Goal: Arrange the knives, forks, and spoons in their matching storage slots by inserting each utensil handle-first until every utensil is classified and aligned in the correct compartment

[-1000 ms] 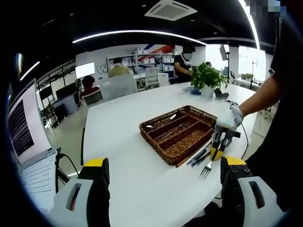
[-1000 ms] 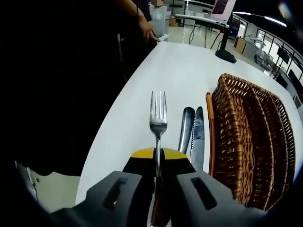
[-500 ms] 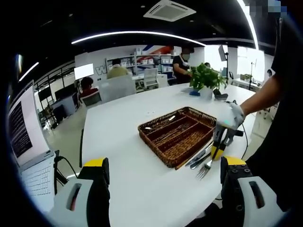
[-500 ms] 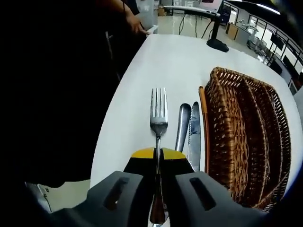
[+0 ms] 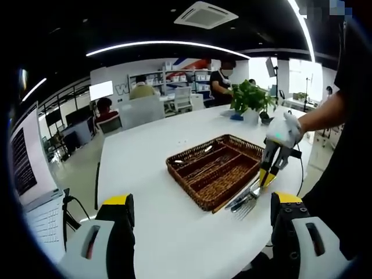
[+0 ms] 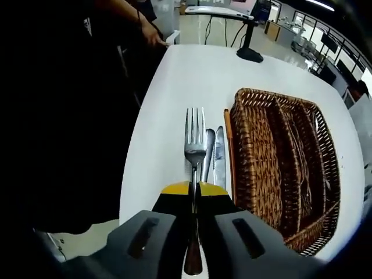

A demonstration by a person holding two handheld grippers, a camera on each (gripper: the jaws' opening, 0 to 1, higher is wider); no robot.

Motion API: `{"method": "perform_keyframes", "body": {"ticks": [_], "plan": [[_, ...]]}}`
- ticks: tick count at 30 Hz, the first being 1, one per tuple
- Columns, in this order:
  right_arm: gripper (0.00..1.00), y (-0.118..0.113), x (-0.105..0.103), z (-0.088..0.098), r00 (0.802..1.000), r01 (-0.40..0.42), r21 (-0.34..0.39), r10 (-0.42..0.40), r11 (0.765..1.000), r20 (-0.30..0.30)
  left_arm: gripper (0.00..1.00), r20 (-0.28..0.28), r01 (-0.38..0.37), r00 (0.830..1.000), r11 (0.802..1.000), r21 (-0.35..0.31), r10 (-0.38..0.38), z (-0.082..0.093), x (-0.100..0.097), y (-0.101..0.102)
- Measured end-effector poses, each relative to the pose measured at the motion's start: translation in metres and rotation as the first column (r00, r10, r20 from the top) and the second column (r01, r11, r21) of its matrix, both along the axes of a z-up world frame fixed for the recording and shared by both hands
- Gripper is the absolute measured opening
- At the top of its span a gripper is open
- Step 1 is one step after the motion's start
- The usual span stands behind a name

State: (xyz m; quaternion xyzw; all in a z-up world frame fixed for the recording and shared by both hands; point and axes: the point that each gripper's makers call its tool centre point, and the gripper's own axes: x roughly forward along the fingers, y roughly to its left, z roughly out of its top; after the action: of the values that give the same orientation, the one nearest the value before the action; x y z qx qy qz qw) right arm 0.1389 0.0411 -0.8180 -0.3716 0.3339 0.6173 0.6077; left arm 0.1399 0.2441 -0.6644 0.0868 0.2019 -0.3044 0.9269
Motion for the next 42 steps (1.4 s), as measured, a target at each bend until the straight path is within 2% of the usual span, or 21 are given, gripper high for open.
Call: {"method": "perform_keyframes", "body": {"ticks": [19,25,42], "plan": [[0.0,-0.004,0.017,0.068,0.996,-0.002,-0.008,0.003,1.0,0.094,0.99,0.027,0.033,0.999,0.999,-0.002,-0.033,0.002,0.006,-0.015],[0.0,-0.004,0.022,0.087,0.993,-0.013,-0.003,0.014,1.0,0.116,0.99,0.016,0.042,0.999,0.999,0.006,-0.043,-0.002,0.006,-0.016],[0.0,-0.006,0.028,0.097,0.99,-0.026,-0.016,0.028,1.0,0.141,0.99,0.028,0.038,0.999,0.999,0.002,-0.038,0.0,0.01,-0.018]]}}
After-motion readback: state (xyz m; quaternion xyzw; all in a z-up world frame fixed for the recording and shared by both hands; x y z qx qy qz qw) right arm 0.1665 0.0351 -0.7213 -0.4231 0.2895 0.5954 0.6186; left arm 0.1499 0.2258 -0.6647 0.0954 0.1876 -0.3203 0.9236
